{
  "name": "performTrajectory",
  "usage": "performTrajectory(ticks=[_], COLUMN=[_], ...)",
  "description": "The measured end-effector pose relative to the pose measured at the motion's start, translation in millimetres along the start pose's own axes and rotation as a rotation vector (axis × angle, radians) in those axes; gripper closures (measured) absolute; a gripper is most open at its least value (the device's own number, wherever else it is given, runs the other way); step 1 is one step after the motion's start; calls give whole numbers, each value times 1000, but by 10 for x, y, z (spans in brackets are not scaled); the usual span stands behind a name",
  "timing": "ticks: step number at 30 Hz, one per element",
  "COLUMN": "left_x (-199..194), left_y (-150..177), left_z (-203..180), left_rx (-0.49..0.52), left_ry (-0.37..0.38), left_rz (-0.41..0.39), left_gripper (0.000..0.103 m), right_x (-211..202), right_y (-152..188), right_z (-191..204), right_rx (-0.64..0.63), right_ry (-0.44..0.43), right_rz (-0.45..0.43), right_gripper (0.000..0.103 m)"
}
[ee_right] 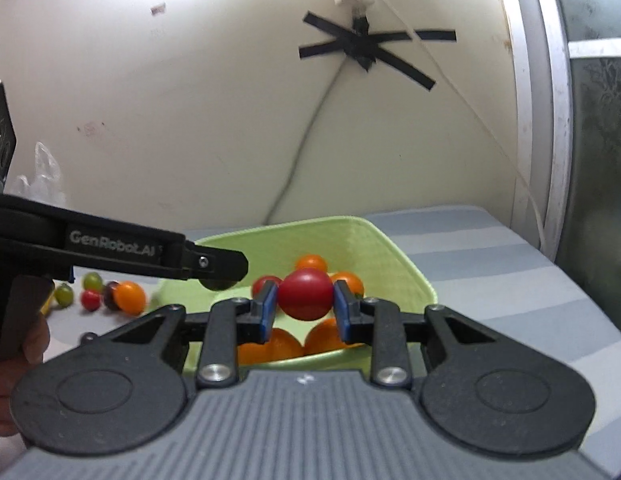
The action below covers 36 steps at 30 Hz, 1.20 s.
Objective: Organize fruits
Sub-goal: 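Carry both fruits over the green basket and open both tools, then grasp an orange cherry tomato with the right tool while the left tool grasps a dark cherry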
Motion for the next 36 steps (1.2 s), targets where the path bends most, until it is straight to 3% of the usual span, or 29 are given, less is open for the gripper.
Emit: performTrajectory(ticks=[2,4,7,14,19,23,26,30,36], left_x=[8,-34,-232,-1143,-1733,-2042,-2118,-2011,-1752], left_y=[25,2,-68,122,571,937,1084,1082,959], left_z=[8,3,-63,25,679,1348,1619,1573,1312], left_rx=[-2,0,12,21,-30,-130,-192,-212,-171], left_ry=[-9,-20,-13,9,-144,-300,-356,-280,-152], left_rz=[-11,-29,-86,-202,-198,-135,-121,-126,-146], left_gripper=[65,58,58,52,52,52,52,52,52], right_x=[16,-34,-115,-394,-486,-610,-576,-398,122], right_y=[-2,-33,-61,-73,-118,-52,26,154,163], right_z=[-11,-58,-116,-49,129,524,918,1389,1637], right_rx=[-17,2,40,31,40,22,-51,-152,-259], right_ry=[17,11,-6,-29,-84,-213,-292,-335,-245], right_rz=[-30,-65,-100,-184,-164,-111,-57,22,129], right_gripper=[49,48,48,49,49,49,49,50,64])
Point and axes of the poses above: each gripper's, at about its wrist camera, not at the fingertips, and x roughly the way its jaws point, z to its left, y to its underside, the point moved 9 cm from there along x, roughly the way its jaws point, and after that the axes turned 7 degrees about x, right-handed, at the moved point
